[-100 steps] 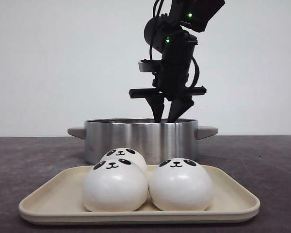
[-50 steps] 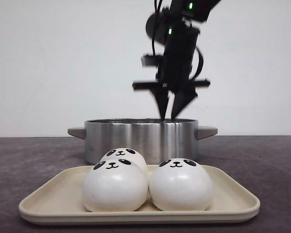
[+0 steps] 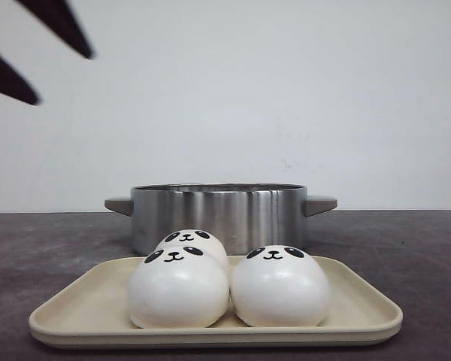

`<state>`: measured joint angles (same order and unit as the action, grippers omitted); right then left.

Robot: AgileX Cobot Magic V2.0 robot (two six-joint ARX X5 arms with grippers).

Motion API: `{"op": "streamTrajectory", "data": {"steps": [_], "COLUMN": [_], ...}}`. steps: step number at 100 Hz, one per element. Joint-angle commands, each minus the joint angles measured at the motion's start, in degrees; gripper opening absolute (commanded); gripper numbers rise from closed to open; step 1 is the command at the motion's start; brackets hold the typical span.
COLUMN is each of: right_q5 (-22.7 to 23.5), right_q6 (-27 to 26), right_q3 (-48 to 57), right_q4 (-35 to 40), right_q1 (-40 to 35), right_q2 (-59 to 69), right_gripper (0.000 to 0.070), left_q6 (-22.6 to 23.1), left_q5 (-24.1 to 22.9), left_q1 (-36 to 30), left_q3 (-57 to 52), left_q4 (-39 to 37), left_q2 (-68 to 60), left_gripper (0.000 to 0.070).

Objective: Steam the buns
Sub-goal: 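Lower the left gripper onto the other farther panda bun and close it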

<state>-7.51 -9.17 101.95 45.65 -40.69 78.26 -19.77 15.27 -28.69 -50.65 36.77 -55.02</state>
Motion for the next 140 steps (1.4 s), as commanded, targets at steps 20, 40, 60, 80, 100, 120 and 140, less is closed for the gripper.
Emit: {"op": "streamTrajectory", "data": {"steps": [20,40,60,80,100,120,140], "right_q5": [-0.57,-3.65,-4.63,-4.63,-4.63,-4.66,-4.63], "right_q6": [-0.94,-0.94,-1.01,-1.64,-2.4,-2.38,-2.38], "right_q3": [0.81,0.81,0.81,0.81,0.81,0.81,0.81], "right_q4": [2.03,5.14,7.26,9.84,11.02,11.5,11.47], "right_q1": [-1.79,-1.77,-1.79,-1.79,-1.79,-1.79,-1.79], "right_q2": [-7.76,-11.43,-12.94,-13.38,-13.64,-13.66,-13.66], "right_gripper": [0.0008,0.0008,0.0008,0.0008,0.0008,0.0008,0.0008], "left_q6": [-3.63,-3.78,-5.35,-8.61,-10.56,-10.53,-10.29], "left_q5": [-2.21,-6.05,-6.99,-11.34,-11.32,-11.41,-11.41], "left_q1": [-7.76,-11.08,-12.66,-13.73,-13.77,-13.77,-13.88], "left_q3": [-5.84,-9.16,-11.78,-13.6,-13.6,-13.6,-13.6], "left_q4": [-0.52,-0.76,-2.78,-4.98,-6.34,-6.84,-6.38], "left_q2": [-16.7,-27.19,-35.1,-40.94,-44.37,-44.76,-44.74], "left_gripper": [0.0447,0.0446,0.0446,0.0448,0.0446,0.0188,0.0009]}}
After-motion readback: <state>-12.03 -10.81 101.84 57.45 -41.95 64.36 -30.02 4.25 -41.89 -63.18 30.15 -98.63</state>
